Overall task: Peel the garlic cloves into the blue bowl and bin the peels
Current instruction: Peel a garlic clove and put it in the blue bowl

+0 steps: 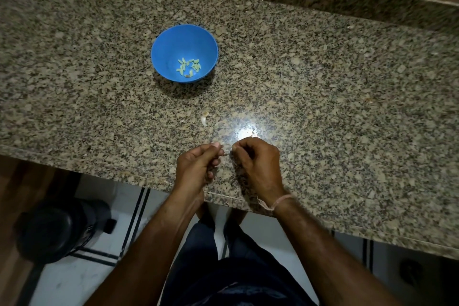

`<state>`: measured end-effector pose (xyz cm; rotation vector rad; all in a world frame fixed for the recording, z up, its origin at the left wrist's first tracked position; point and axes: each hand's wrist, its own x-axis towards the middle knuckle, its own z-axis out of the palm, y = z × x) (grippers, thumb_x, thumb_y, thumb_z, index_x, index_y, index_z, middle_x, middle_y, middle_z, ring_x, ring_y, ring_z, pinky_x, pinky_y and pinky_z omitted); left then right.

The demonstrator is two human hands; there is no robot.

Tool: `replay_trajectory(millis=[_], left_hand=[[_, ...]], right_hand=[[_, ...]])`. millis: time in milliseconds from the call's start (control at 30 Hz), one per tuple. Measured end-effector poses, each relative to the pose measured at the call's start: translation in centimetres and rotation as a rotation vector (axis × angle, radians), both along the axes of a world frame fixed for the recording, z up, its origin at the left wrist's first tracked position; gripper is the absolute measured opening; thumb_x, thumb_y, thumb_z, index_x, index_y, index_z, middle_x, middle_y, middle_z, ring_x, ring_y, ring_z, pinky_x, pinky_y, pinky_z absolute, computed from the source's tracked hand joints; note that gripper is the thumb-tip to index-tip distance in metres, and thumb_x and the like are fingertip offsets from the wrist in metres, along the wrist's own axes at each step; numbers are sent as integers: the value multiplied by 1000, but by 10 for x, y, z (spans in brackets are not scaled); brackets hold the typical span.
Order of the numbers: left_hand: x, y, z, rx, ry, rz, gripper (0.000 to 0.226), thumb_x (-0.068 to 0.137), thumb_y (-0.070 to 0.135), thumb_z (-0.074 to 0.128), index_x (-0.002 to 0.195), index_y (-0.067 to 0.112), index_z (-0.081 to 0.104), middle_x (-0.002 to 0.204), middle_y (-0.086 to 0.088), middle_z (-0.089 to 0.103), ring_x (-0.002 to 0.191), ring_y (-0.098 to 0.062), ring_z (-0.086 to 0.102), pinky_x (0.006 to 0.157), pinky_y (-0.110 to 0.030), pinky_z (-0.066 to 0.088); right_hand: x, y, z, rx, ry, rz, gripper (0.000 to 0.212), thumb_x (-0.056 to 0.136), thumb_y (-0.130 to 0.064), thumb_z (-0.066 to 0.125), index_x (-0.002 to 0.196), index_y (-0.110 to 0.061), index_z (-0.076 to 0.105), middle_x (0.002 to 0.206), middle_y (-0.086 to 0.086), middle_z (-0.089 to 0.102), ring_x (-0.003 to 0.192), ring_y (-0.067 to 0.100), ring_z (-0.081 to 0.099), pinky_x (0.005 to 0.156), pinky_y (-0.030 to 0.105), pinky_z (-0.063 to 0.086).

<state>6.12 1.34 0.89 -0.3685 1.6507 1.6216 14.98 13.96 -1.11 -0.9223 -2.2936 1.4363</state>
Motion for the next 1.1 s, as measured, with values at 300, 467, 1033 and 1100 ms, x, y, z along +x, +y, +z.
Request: replay_trajectory(millis=[300,467,1033,1100], left_hand=[[0,6,-12,-57,145,-48,17,93,24,76,85,9,78,75,-8,72,62,-13,59,56,-25,48],[1,8,-12,-38,265,-158,15,99,17,68,92,9,79,87,-14,77,83,-19,72,80,-32,58],[-33,-26,-17,-387,735,-159,6,94,25,74,99,25,76,87,13,74,80,-1,68,70,-30,61],[-52,-41,-25,-452,747,-125,7,94,21,74,101,22,75,86,11,72,78,-9,69,70,-39,63]], right_hand=[[-6,2,-4,-59,38,55,17,97,-15,72,112,-19,78,104,-8,76,98,10,71,86,34,60],[-12,2,-7,-324,67,-6,5,95,-11,73,92,-10,77,88,3,78,87,22,76,84,46,63],[-19,1,-6,-221,-6,-61,12,99,-13,69,106,-15,79,102,-3,77,94,10,73,86,36,63],[-9,4,-7,-87,-39,-45,21,98,-6,69,116,-14,76,111,-6,71,101,7,70,90,29,61]])
